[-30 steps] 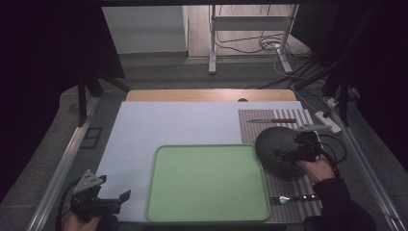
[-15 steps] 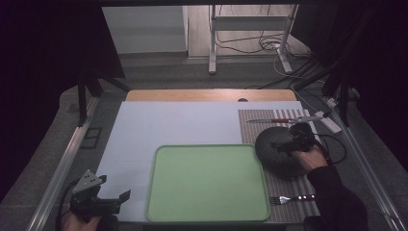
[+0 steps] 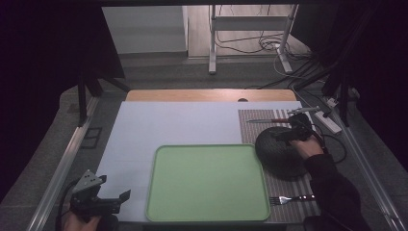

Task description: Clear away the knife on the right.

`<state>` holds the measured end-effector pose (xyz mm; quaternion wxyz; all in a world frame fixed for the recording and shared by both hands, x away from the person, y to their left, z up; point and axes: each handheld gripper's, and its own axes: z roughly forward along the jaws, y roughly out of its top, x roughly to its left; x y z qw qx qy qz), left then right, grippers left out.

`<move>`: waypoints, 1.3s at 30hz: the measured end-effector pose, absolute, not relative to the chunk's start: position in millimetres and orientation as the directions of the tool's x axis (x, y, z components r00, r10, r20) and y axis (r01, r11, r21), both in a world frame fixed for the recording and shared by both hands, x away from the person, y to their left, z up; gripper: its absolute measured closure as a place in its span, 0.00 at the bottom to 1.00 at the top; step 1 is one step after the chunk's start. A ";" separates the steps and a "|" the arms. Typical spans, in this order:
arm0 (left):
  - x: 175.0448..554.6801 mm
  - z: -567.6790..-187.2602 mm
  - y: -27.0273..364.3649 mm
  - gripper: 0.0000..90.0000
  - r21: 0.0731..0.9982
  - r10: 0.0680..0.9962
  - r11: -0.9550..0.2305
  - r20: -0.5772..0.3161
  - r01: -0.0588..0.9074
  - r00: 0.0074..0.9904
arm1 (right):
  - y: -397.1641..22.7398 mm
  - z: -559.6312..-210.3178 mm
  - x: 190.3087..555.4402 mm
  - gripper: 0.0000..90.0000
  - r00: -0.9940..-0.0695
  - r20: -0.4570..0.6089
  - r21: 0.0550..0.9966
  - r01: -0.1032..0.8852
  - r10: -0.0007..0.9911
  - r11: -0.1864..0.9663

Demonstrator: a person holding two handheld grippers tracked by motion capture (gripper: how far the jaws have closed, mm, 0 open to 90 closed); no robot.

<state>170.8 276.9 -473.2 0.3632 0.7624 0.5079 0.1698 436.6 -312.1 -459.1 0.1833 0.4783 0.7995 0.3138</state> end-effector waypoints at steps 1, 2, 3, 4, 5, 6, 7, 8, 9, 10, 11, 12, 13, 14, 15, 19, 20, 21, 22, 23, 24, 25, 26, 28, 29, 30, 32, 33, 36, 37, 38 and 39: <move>170.9 -473.3 276.9 0.01 0.727 0.898 -0.220 -0.111 0.651 0.427 | -312.1 -459.1 436.6 0.00 -0.475 0.007 0.677 0.650 0.880 0.346; 170.9 -473.2 277.0 0.01 0.726 0.898 -0.220 -0.111 0.652 0.426 | -312.9 -459.9 438.6 0.00 -0.470 0.003 0.674 0.653 0.883 0.346; 171.0 -473.2 277.1 0.01 0.726 0.898 -0.219 -0.111 0.652 0.426 | -314.4 -460.9 441.7 0.00 -0.463 -0.008 0.667 0.658 0.887 0.349; 171.0 -473.3 277.2 0.00 0.726 0.898 -0.218 -0.112 0.652 0.425 | -315.5 -461.6 444.1 0.00 -0.456 -0.011 0.662 0.664 0.890 0.348; 171.1 -473.3 277.3 0.00 0.726 0.898 -0.217 -0.113 0.653 0.424 | -317.9 -463.0 449.3 0.00 -0.445 -0.017 0.656 0.672 0.896 0.345; 171.1 -473.3 277.2 0.00 0.726 0.899 -0.216 -0.114 0.653 0.424 | -318.9 -463.4 451.4 0.00 -0.441 -0.019 0.654 0.673 0.897 0.345; 171.1 -473.3 277.2 0.00 0.726 0.899 -0.216 -0.114 0.653 0.424 | -318.9 -463.4 451.4 0.00 -0.441 -0.019 0.654 0.673 0.897 0.345; 171.2 -473.3 277.2 0.00 0.725 0.899 -0.216 -0.114 0.653 0.424 | -321.5 -464.8 457.8 0.00 -0.436 -0.015 0.644 0.684 0.900 0.343; 171.2 -473.4 277.2 0.00 0.725 0.899 -0.216 -0.114 0.654 0.423 | -321.5 -464.8 457.8 0.00 -0.436 -0.015 0.644 0.684 0.900 0.343; 171.3 -473.4 277.2 0.00 0.725 0.899 -0.216 -0.114 0.654 0.423 | -322.7 -465.5 460.7 0.00 -0.430 -0.016 0.641 0.688 0.903 0.339; 171.3 -473.4 277.2 0.00 0.725 0.899 -0.216 -0.114 0.654 0.423 | -324.5 -466.9 466.4 0.00 -0.420 -0.014 0.636 0.696 0.907 0.332; 171.4 -473.4 277.2 0.00 0.724 0.899 -0.216 -0.114 0.655 0.423 | -324.5 -466.9 466.4 0.00 -0.420 -0.014 0.636 0.696 0.907 0.332; 171.4 -473.4 277.2 0.00 0.724 0.899 -0.215 -0.115 0.655 0.422 | -325.3 -467.6 469.1 0.00 -0.416 -0.019 0.632 0.700 0.909 0.333; 171.5 -473.5 277.2 0.00 0.724 0.899 -0.214 -0.116 0.656 0.422 | -325.9 -468.3 471.6 0.00 -0.412 -0.022 0.629 0.703 0.911 0.333; 171.5 -473.5 277.2 0.00 0.724 0.899 -0.214 -0.116 0.656 0.422 | -326.4 -469.0 474.0 0.00 -0.408 -0.023 0.628 0.705 0.913 0.331; 171.7 -473.5 277.3 0.00 0.723 0.900 -0.213 -0.117 0.658 0.420 | -328.7 -470.4 482.5 0.00 -0.395 -0.026 0.622 0.713 0.918 0.325; 171.8 -473.5 277.4 0.00 0.722 0.900 -0.212 -0.118 0.658 0.420 | -329.9 -470.8 486.3 0.00 -0.391 -0.024 0.620 0.716 0.920 0.320; 171.8 -473.5 277.4 0.00 0.722 0.900 -0.212 -0.118 0.658 0.420 | -329.9 -470.8 486.3 0.00 -0.391 -0.024 0.620 0.716 0.920 0.320; 171.8 -473.5 277.4 0.00 0.722 0.900 -0.213 -0.118 0.658 0.420 | -330.5 -471.1 488.2 0.00 -0.389 -0.022 0.620 0.718 0.921 0.318; 171.8 -473.5 277.3 0.00 0.722 0.900 -0.213 -0.117 0.658 0.420 | -331.8 -471.4 491.8 0.00 -0.385 -0.018 0.618 0.722 0.923 0.313; 171.8 -473.5 277.2 0.00 0.722 0.900 -0.214 -0.116 0.658 0.420 | -331.8 -471.4 491.8 0.00 -0.385 -0.018 0.618 0.722 0.923 0.313; 171.8 -473.5 277.1 0.00 0.722 0.900 -0.216 -0.115 0.657 0.421 | -332.6 -471.8 493.6 0.00 -0.382 -0.016 0.616 0.724 0.924 0.311; 171.8 -473.5 277.0 0.00 0.722 0.899 -0.218 -0.114 0.657 0.423 | -333.2 -472.1 495.3 0.00 -0.380 -0.016 0.614 0.726 0.925 0.309; 171.7 -473.4 276.7 0.00 0.722 0.899 -0.221 -0.111 0.656 0.424 | -334.2 -472.9 498.5 0.00 -0.378 -0.011 0.615 0.728 0.926 0.305; 171.7 -473.5 276.6 0.00 0.722 0.898 -0.222 -0.110 0.656 0.425 | -334.4 -473.3 500.1 0.00 -0.376 -0.016 0.611 0.730 0.926 0.307; 171.7 -473.5 276.6 0.00 0.721 0.898 -0.222 -0.110 0.656 0.426 | -335.0 -473.7 501.6 0.00 -0.378 -0.019 0.610 0.729 0.926 0.310; 171.7 -473.5 276.7 0.00 0.722 0.898 -0.222 -0.111 0.656 0.426 | -335.7 -474.7 505.0 0.00 -0.372 -0.013 0.604 0.737 0.928 0.304; 171.7 -473.5 276.8 0.00 0.722 0.898 -0.222 -0.112 0.656 0.426 | -335.9 -475.1 506.1 0.00 -0.370 -0.013 0.603 0.738 0.929 0.303; 171.7 -473.5 276.6 0.00 0.721 0.897 -0.224 -0.110 0.655 0.427 | -336.5 -476.9 510.7 0.00 -0.373 -0.012 0.590 0.746 0.928 0.307; 171.7 -473.5 276.4 0.00 0.721 0.898 -0.224 -0.109 0.656 0.427 | -336.8 -477.6 513.5 0.00 -0.371 -0.015 0.587 0.749 0.929 0.308; 171.8 -473.4 276.4 0.00 0.720 0.898 -0.226 -0.108 0.656 0.427 | -336.8 -477.6 513.5 0.00 -0.371 -0.015 0.587 0.749 0.929 0.308; 171.8 -473.5 276.3 0.00 0.721 0.898 -0.225 -0.109 0.656 0.427 | -337.1 -478.1 514.9 0.00 -0.369 -0.010 0.587 0.750 0.929 0.304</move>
